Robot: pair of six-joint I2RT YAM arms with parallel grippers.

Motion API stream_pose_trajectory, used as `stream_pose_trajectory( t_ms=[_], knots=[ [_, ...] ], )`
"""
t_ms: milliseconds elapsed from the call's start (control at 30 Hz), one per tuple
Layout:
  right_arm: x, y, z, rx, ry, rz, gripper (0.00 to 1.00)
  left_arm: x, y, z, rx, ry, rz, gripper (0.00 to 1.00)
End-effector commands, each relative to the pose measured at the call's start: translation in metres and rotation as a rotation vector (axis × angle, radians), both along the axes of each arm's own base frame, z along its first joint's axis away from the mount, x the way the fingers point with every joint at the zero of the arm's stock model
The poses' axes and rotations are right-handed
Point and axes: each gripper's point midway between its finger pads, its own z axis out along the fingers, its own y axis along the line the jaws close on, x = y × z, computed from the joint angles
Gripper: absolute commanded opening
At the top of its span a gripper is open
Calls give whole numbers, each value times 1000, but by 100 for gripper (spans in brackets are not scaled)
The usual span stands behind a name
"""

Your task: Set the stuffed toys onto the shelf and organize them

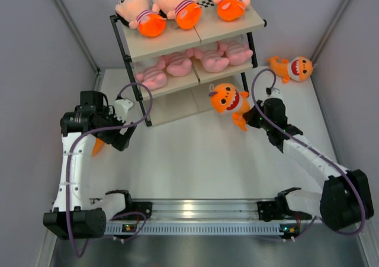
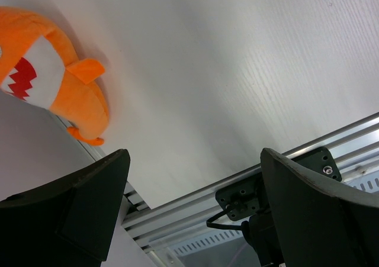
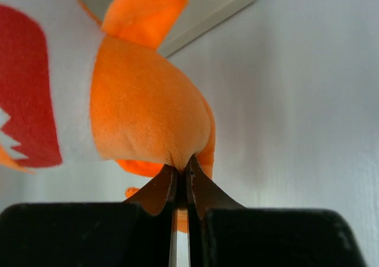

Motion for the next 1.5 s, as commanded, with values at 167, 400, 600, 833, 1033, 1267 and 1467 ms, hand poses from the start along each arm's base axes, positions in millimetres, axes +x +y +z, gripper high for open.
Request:
stream_pose_trajectory(
  t_ms=[167,400,600,833,1033,1267,1467],
  knots=[
    [69,86,31,48,-130,185,0,-3,5,6,36,-26,5,98],
    [119,98,27,125,-129,80,0,-2,4,5,29,-20,5,98],
    [157,101,16,136,-158,9,0,-2,7,5,46,-21,10,98],
    [176,95,3,205,-147,-61,8,-2,8,3,49,-16,12,98],
    [187,85,-12,192,-120,-97,10,-3,8,2,49,-13,12,98],
    [186,84,-16,185,-106,-84,41,-3,8,2,48,-13,13,98],
    [168,71,15,215,-156,-93,53,-4,9,1,54,-5,14,98]
  ],
)
